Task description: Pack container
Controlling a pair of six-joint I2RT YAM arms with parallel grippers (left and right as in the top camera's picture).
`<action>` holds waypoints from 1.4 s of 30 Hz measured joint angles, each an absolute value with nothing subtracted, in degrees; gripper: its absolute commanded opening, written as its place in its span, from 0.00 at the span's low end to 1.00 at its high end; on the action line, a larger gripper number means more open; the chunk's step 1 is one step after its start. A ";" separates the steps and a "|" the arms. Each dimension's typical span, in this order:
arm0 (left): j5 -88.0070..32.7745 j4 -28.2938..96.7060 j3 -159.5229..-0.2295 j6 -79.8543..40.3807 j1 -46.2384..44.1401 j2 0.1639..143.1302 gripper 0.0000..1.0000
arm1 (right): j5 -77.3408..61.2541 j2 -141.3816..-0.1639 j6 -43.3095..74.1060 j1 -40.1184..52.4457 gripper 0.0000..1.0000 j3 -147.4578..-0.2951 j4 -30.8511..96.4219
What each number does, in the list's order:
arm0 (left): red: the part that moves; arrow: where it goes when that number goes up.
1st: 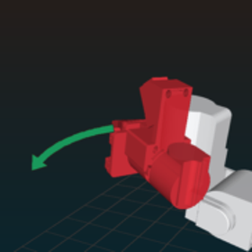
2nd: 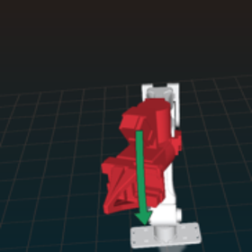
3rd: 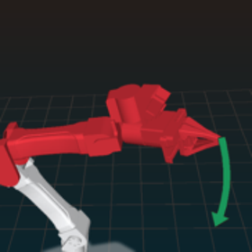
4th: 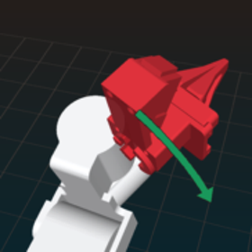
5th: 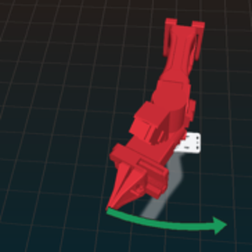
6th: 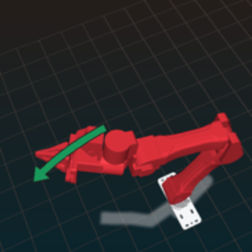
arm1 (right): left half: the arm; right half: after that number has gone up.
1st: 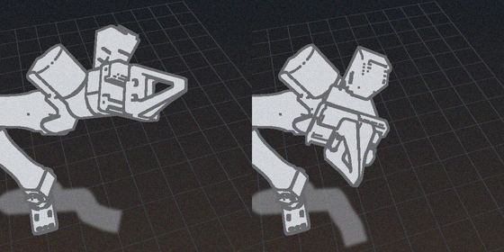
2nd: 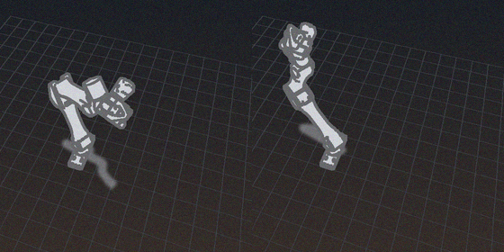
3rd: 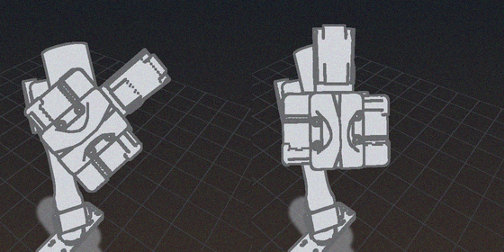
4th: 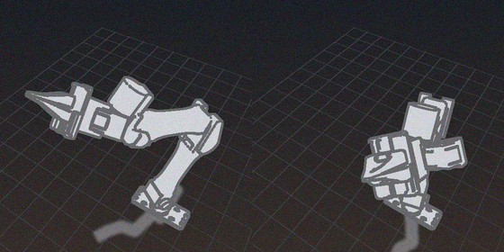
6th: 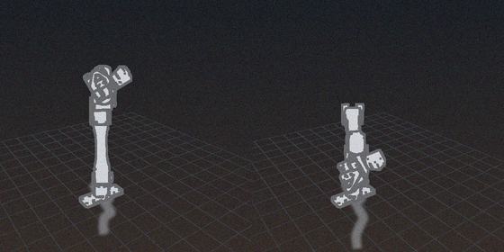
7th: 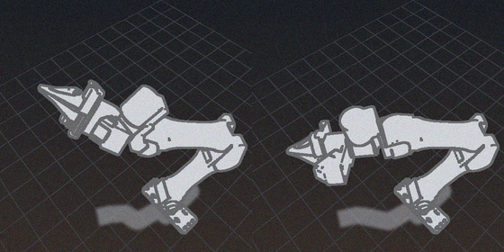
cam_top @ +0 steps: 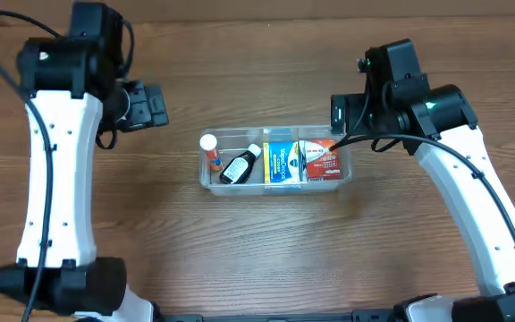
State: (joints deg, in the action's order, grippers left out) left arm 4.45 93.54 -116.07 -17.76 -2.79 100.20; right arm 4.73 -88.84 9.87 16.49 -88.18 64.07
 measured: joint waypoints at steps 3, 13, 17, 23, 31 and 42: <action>4.03 92.88 -115.81 -17.52 -2.92 99.29 1.00 | 4.54 -84.14 10.28 16.53 1.00 -87.68 63.96; 6.72 74.26 -83.29 -17.37 -12.21 51.40 1.00 | 8.03 -40.95 16.62 20.78 1.00 -53.69 52.31; 7.16 70.72 -69.41 -17.37 -12.29 32.80 1.00 | 9.06 -30.72 19.33 20.78 1.00 -48.84 55.44; 7.16 79.13 -66.50 -17.37 -12.29 27.09 1.00 | 9.41 -30.87 19.92 20.78 1.00 -48.40 58.11; 7.18 82.32 -66.35 -17.37 -12.29 27.09 1.00 | 9.43 -30.85 19.94 20.78 1.00 -48.40 58.11; 7.18 82.30 -66.28 -17.37 -12.29 27.09 1.00 | 8.82 -5.63 7.11 14.15 1.00 -27.46 39.35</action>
